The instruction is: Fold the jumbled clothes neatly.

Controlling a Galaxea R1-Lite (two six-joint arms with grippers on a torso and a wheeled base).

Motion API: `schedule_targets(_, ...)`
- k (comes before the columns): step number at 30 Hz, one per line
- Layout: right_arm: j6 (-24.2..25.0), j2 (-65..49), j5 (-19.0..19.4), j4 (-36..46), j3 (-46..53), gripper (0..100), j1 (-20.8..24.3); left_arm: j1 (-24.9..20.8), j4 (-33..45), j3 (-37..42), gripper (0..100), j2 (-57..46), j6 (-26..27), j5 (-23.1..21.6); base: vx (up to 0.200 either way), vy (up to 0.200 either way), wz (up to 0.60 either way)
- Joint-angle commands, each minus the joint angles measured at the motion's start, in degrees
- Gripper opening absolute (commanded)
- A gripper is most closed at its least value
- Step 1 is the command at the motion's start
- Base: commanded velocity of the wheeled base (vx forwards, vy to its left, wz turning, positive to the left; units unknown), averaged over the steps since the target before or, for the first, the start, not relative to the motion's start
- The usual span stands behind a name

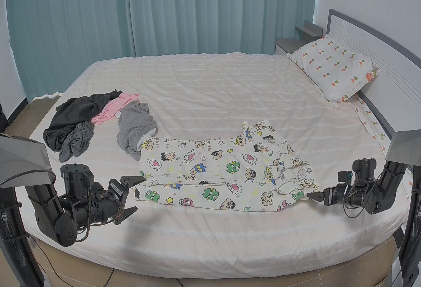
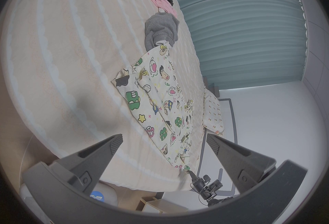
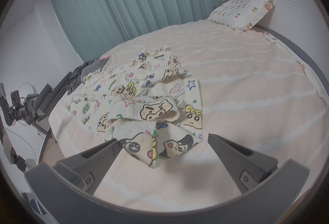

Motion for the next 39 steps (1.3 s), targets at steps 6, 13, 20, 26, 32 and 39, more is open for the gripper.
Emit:
schedule_targets(6, 3.6, -10.2, 0.0, 0.0, 2.2, 100, 1.4, 0.0, 0.0, -0.1, 100, 0.1, 0.0, 0.0, 0.0, 0.0, 0.0)
schedule_targets(13, 18.0, -9.7, -0.3, 0.1, 1.1, 100, 11.4, 0.0, 0.0, -0.2, 100, 0.1, 0.0, 0.0, 0.0, 0.0, 0.0)
schedule_targets(20, 34.3, -2.2, -2.9, 0.5, -3.5, 100, 17.0, -0.5, 0.0, -0.2, 100, 0.5, 0.2, 1.1, 0.0, 0.0, 0.0)
schedule_targets(26, 41.4, 4.7, -9.9, 0.2, -6.7, 100, 17.2, -1.6, 0.0, -0.4, 100, 1.6, 1.6, 3.1, 0.0, 0.0, 0.0)
schedule_targets(32, 44.2, 4.9, -11.0, 0.0, -7.0, 100, 17.0, -1.6, 0.0, -0.4, 100, 1.6, 1.6, 3.1, 0.0, 0.0, 0.0)
schedule_targets(39, 44.4, 4.9, -13.8, 0.5, -7.3, 100, 17.2, -1.6, 0.0, -0.4, 100, 1.7, 1.6, 3.1, 0.0, 0.0, 0.0)
